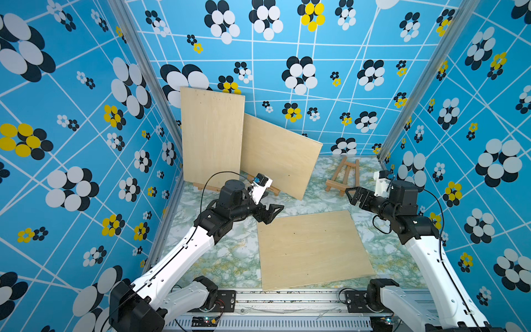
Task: Assemble the easel
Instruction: Place the drawing board on the easel, then pick up the easel at the center of the board.
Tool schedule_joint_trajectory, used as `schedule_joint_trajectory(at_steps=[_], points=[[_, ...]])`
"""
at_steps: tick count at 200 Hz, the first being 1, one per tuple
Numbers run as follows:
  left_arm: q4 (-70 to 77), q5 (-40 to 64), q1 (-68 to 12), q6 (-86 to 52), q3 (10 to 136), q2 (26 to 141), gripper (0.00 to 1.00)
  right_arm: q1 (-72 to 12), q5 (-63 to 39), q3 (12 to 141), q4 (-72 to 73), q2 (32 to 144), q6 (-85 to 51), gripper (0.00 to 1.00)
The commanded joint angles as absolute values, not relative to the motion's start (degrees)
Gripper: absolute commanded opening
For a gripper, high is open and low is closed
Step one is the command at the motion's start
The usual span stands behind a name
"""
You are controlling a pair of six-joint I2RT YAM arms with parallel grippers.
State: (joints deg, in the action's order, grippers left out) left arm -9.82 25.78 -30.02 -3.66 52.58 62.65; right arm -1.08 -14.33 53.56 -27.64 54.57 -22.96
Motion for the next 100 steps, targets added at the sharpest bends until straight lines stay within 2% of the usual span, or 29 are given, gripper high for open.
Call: schedule_joint_trajectory(at_steps=[1, 55, 100], points=[[-6.83, 28.07, -29.36, -7.66, 50.13, 61.63, 0.99, -1.14, -8.31, 55.02, -33.53, 55.15, -27.06, 0.99], [-5.30, 28.59, -28.09, -13.96, 45.09, 60.73, 0.99, -1.14, -8.96, 57.76, -37.03, 58.73, -28.10, 0.99], [-4.24, 24.43, -27.05, -22.30, 41.12, 59.49, 0.99, -1.14, -9.49, 55.72, -37.67, 58.50, -28.35, 1.00]])
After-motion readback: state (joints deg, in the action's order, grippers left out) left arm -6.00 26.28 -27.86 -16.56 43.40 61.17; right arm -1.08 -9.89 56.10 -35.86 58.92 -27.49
